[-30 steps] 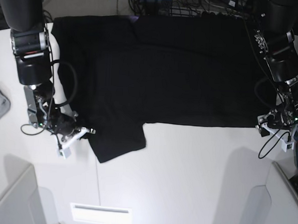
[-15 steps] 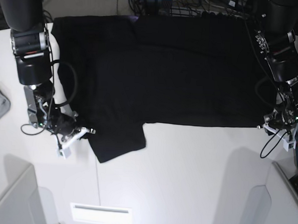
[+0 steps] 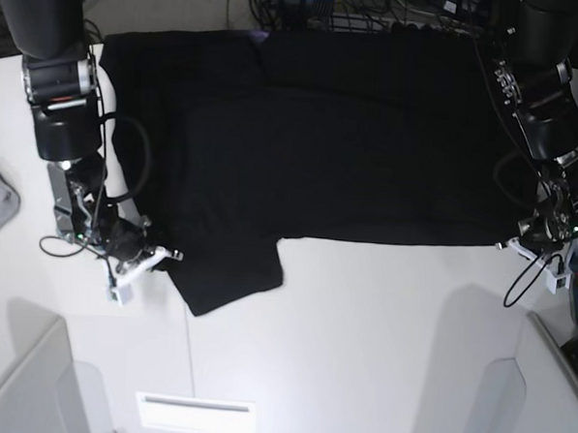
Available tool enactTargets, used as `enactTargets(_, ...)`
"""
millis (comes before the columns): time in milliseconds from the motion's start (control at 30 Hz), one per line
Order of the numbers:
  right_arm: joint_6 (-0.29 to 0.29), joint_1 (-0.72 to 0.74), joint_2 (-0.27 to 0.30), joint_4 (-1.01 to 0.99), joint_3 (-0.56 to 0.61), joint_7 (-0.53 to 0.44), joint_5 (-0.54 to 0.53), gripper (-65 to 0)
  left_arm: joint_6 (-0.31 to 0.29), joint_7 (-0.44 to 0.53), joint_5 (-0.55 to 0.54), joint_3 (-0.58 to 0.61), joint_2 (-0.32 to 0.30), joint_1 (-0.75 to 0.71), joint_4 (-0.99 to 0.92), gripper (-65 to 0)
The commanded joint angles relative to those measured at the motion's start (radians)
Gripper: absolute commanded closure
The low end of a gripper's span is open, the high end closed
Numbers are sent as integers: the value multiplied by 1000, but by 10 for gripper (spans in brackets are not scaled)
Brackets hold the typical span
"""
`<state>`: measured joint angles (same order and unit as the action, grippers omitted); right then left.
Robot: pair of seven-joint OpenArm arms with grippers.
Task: Fold the T-shirt properly
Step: 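Pull the shirt's hem edge with both grippers to straighten the body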
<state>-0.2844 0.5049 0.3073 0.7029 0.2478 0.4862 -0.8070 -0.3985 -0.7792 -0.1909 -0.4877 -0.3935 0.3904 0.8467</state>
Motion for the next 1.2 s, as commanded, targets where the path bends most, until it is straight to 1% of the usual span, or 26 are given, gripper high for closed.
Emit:
enactTargets(0,0,31,14,28,-23,-21,-8,0,-20,-32,-2,2,-5,15,4,0)
enactTargets(100,0,14,17,73,-51,-16,-8,0,-20,-32,-2,2,-5,18,4,0)
enactTargets(267,0,1,20,108,-51,-13,-8,0,-21,-33,-3,-1,-5,18,10,0)
enactTargets(367,0,-5,20,111,-51,-13,-8,0,-23,-70,-3,2,-3,6,87,0)
enactTargets(533,0,-22,19,131,-52,-14,-13,0,-23,-153,-3,1,18,-35,270,0)
enactTargets(600,0,-39,20,163,-54,-14,-15,0,-23,-182,-6,-6,32,-52,311,0)
enactTargets(633,0,-47,20,183,-54,-14,-15,0,-23,-191,-23,-7,34,-61,328,0)
enactTargets(733,0,-81,25,243,-64,-14,-10,0,-23,-199,-127,-4,31,-98,365,0)
enactTargets(833,0,-116,30,283,-112,-14,-10,0,-23,-199,-195,2,3,-127,368,0)
enactTargets(933,0,-136,30,303,-138,-2,-10,0,-23,-199,-204,2,-2,-150,377,0)
enactTargets(1033,0,-153,34,340,-138,19,-10,0,-23,-199,-207,-7,-5,-166,392,0)
enactTargets(1167,0,-185,36,413,-138,22,-10,0,-23,-201,-209,-9,-6,-202,467,0)
